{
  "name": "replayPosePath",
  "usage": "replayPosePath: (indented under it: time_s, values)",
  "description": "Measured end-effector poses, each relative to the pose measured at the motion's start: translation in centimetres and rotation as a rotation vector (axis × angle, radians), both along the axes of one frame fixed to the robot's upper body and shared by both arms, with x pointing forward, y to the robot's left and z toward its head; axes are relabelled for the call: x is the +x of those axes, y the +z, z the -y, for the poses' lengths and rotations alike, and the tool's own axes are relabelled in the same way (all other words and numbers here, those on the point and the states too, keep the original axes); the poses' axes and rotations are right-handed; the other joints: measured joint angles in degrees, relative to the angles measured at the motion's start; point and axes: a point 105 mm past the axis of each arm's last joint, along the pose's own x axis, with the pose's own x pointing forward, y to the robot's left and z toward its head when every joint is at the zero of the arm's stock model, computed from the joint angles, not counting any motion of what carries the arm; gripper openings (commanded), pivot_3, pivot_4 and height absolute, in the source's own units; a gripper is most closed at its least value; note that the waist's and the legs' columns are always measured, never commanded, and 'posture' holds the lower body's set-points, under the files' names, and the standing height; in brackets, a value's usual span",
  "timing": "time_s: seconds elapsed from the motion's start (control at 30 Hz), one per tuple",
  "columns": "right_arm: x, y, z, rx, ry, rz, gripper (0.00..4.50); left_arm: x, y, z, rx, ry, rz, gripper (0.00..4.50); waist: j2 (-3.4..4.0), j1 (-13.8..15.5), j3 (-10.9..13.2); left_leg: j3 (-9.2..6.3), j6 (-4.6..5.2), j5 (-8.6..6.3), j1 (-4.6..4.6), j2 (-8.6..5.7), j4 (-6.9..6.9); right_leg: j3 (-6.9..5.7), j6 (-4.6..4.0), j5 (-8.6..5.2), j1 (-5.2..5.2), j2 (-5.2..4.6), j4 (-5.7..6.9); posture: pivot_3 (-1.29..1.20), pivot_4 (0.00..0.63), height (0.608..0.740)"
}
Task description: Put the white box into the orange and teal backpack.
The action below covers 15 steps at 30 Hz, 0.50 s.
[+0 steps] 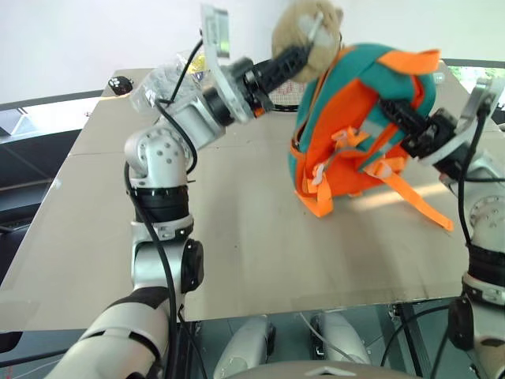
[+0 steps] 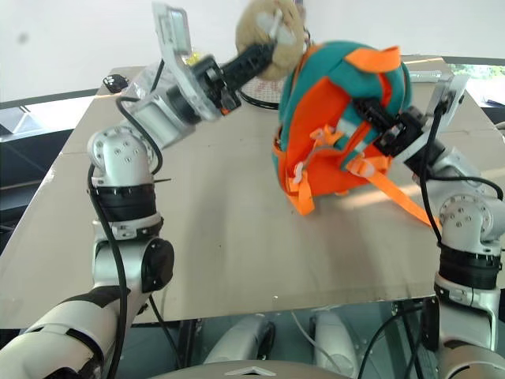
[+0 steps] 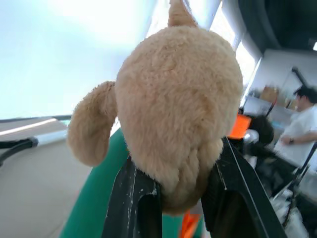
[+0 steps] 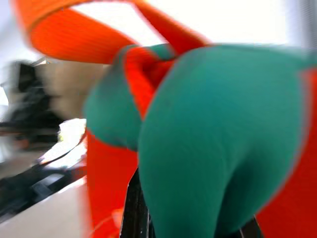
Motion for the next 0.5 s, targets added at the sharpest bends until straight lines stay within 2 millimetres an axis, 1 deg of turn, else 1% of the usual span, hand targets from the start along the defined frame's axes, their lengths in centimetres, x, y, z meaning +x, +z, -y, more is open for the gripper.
replayPosePath:
  time_s: [0.03,0.07,0.13,0.17,0.2,0.23,0.27,0.3,0.33,0.37,0.43,0.5]
  values:
    - [0.6,0.4,0.2,0.018,-0.029,0.002,0.0,-0.1,0.3,-0.3,-0.016,-0.006,-0.016,0.38,0.0,-0.16,0.0,0.04,0.0,0.0,0.0,0.01,0.0,0.0,0.0,0.0,-0.04,-0.01,0.06,0.0,0.15,0.739]
    - [1.5,0.8,0.3,0.05,-0.073,-0.001,0.0,-0.3,-0.2,-0.9,-0.033,-0.014,-0.067,0.38,0.01,-0.7,0.0,0.05,0.0,0.0,0.0,0.03,0.0,-0.01,0.0,0.0,-0.04,-0.02,0.29,0.0,0.15,0.739]
    - [2.1,0.6,0.4,0.07,-0.099,-0.017,0.0,-0.4,-1.7,-1.6,-0.03,-0.008,-0.127,0.38,0.01,-0.96,0.0,0.02,0.0,0.0,-0.06,0.03,0.03,-0.04,0.0,0.0,-0.05,-0.03,0.29,0.0,0.15,0.739]
    - [2.7,0.5,0.0,0.098,-0.104,-0.033,0.0,-0.8,-3.8,-2.9,0.0,0.041,-0.166,0.38,0.06,-1.2,-0.04,0.02,0.0,0.0,-0.04,0.03,-0.02,-0.05,0.0,0.0,-0.08,-0.03,0.24,0.0,0.15,0.739]
    - [3.0,0.2,0.3,0.106,-0.125,-0.049,0.0,-1.4,-6.9,-3.8,0.03,0.068,-0.24,0.38,0.22,-1.53,-0.13,0.16,0.0,0.0,0.08,0.01,-0.06,-0.02,0.0,0.0,-0.05,-0.06,0.29,0.0,0.15,0.739]
    - [3.1,0.0,0.4,0.105,-0.135,-0.057,0.0,-1.5,-8.2,-4.1,0.038,0.074,-0.279,0.38,0.25,-1.54,-0.14,0.19,0.0,0.0,0.11,0.01,-0.04,-0.02,0.0,0.0,-0.05,-0.07,0.3,0.0,0.15,0.739]
    - [3.4,-0.5,0.6,0.104,-0.147,-0.077,0.0,-1.5,-10.1,-4.4,0.045,0.078,-0.348,0.38,0.13,-1.5,-0.06,0.1,0.0,0.0,0.03,0.01,-0.01,-0.09,0.0,0.0,-0.14,-0.04,0.28,0.0,0.15,0.739]
    - [4.3,-1.3,1.1,0.136,-0.195,-0.119,0.0,-2.2,-12.9,-6.1,0.085,0.164,-0.404,0.38,-0.14,-1.21,0.01,-0.06,0.0,0.0,-0.27,-0.02,0.08,-0.24,-0.08,0.06,-0.44,-0.06,0.28,0.0,0.15,0.739]
    - [4.6,-1.6,1.6,0.144,-0.218,-0.136,0.0,-2.6,-14.6,-6.9,0.111,0.203,-0.446,0.37,0.11,-1.24,-0.11,0.23,0.0,0.0,0.2,-0.05,-0.08,-0.13,-0.08,0.05,-0.12,-0.15,0.25,0.0,0.15,0.739]
    - [4.8,-2.1,1.8,0.144,-0.228,-0.154,0.0,-2.9,-16.2,-7.2,0.121,0.222,-0.489,0.37,0.16,-1.19,-0.14,0.21,0.0,0.0,0.21,-0.05,-0.17,-0.15,-0.08,0.04,-0.12,-0.13,0.18,0.0,0.15,0.739]
    - [5.4,-2.9,2.0,0.154,-0.241,-0.194,0.0,-2.9,-18.4,-7.3,0.153,0.264,-0.528,0.36,0.13,-1.06,-0.12,0.15,0.0,0.0,0.22,-0.05,-0.15,-0.21,-0.09,0.05,-0.1,-0.13,0.23,0.0,0.15,0.739]
    - [5.7,-3.2,2.2,0.163,-0.252,-0.213,0.0,-2.4,-18.9,-7.3,0.187,0.309,-0.512,0.36,0.13,-0.95,-0.13,0.17,0.0,0.0,0.31,-0.06,-0.15,-0.19,-0.13,0.08,-0.04,-0.13,0.29,0.0,0.15,0.739]
